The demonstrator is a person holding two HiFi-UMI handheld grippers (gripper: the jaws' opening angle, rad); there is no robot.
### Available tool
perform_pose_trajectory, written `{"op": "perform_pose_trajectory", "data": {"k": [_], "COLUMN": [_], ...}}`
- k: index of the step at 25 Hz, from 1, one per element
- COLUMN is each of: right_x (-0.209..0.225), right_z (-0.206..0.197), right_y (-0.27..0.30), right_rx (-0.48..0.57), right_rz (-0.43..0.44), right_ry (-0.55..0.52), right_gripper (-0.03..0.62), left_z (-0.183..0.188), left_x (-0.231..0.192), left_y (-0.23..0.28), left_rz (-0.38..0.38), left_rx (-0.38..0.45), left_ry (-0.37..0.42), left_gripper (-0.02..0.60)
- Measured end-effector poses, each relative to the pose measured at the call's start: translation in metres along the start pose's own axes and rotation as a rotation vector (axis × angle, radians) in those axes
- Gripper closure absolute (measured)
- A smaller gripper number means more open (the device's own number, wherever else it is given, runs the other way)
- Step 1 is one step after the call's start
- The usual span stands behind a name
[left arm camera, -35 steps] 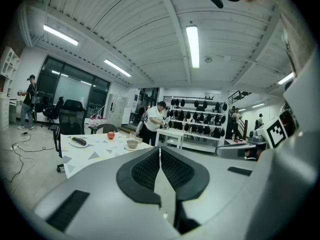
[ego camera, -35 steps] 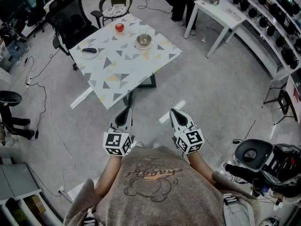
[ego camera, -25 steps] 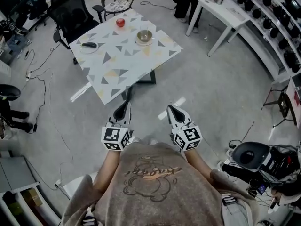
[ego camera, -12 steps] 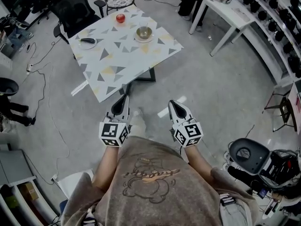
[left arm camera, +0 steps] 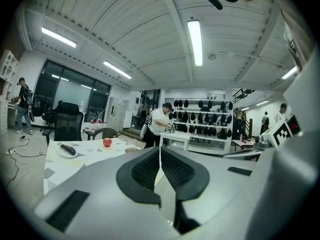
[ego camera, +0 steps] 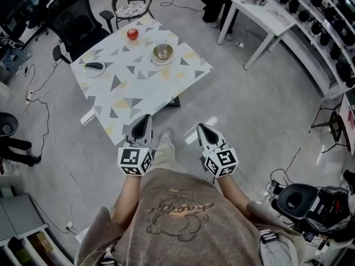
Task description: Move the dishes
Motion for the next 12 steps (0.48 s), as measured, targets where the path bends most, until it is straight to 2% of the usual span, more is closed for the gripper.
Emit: {"op": "perform_pose_trajectory", "data": {"k": [12], "right_x": [0.075], "right_z": [0.044], "right_y": [0.122], "right_rx": [-0.003], "right_rz": [-0.072], "right_ry": [0.014], "right_gripper": [0.595], "left_z": [0.055], "left_x": [-0.062], "left_y": [0.138], "left_rz": [-0.07], "left_rx": [-0.027], "left_ry": [0.01], "left_gripper": [0.557]}}
Point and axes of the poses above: the fingertips, and each gripper's own axes: y forward along the fingers, x to its right, z out of its top, the point moved 3 cm from there along -y, backward along the fingers, and after that the axes turned 10 degrees about -y, right-handed, at the moved point
